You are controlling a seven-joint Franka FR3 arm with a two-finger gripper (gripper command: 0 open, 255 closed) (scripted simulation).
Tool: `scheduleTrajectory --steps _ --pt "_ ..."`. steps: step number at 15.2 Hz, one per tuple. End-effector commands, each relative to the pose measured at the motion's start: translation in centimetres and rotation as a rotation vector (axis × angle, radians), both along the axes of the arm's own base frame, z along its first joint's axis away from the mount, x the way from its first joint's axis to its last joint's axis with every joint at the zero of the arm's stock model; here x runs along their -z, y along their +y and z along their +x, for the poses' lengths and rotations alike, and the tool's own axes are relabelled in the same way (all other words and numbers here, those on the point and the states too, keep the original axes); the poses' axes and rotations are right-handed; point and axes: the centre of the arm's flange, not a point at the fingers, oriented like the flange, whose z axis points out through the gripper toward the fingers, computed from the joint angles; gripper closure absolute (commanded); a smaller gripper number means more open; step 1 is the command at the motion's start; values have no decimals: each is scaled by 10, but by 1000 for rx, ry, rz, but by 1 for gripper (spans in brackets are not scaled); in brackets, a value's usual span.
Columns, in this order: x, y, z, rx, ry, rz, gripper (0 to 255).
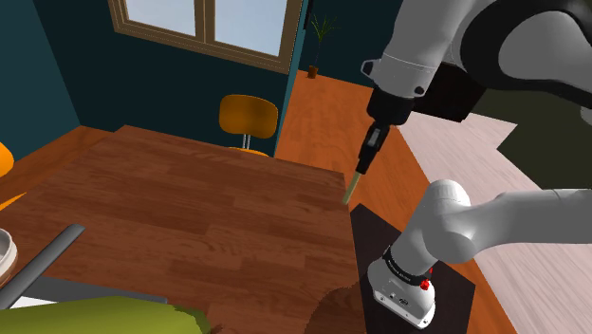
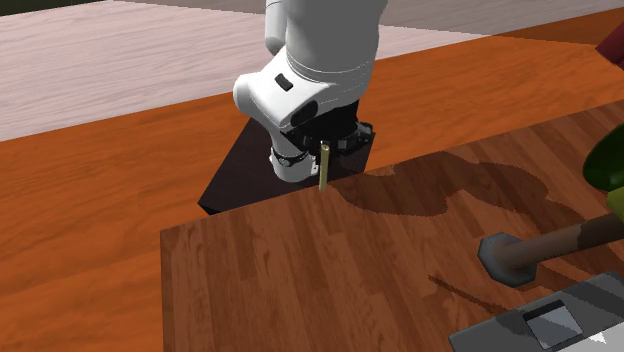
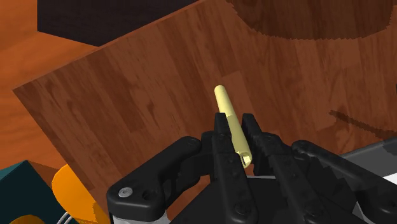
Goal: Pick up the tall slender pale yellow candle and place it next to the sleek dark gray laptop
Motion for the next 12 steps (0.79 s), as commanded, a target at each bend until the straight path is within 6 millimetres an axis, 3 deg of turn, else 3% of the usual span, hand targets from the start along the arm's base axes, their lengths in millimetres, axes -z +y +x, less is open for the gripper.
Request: scheduleTrajectory --steps 1,12 --pt "-10 0 0 0 0 0 255" --pt "-69 0 0 0 0 0 255"
